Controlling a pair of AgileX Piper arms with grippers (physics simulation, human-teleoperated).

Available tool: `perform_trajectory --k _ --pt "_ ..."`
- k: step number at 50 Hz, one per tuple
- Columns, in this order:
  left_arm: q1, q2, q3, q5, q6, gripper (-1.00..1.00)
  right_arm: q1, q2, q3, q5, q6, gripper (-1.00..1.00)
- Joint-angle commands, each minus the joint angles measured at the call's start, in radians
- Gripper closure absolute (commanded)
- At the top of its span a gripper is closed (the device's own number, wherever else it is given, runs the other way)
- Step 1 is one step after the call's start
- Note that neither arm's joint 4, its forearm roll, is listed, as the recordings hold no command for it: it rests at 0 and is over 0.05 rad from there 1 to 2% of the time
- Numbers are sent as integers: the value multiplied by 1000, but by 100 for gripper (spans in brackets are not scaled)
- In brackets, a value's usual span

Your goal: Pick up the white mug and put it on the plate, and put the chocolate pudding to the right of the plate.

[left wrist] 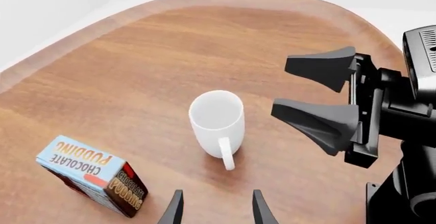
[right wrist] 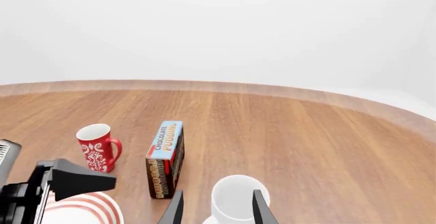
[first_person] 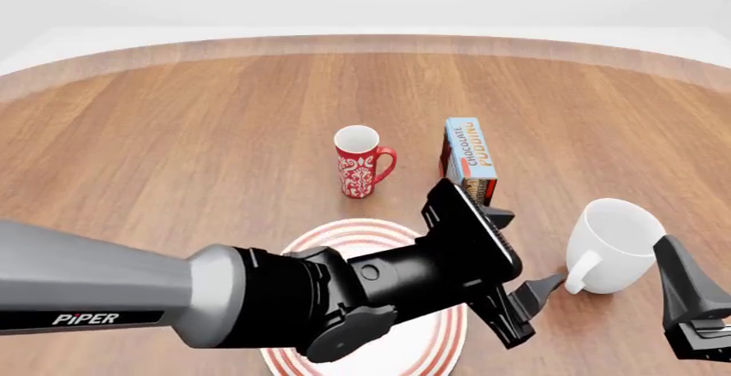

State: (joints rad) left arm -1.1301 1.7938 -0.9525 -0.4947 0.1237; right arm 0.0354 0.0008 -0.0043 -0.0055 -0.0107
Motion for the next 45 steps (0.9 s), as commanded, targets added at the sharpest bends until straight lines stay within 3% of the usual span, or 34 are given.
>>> perform_trajectory --k 1,45 --pt "1 20 -34 18 -3 -100 0 0 1 -1 0 -100" --pt "4 120 -155 72 -16 -100 1 23 3 -26 2 -100"
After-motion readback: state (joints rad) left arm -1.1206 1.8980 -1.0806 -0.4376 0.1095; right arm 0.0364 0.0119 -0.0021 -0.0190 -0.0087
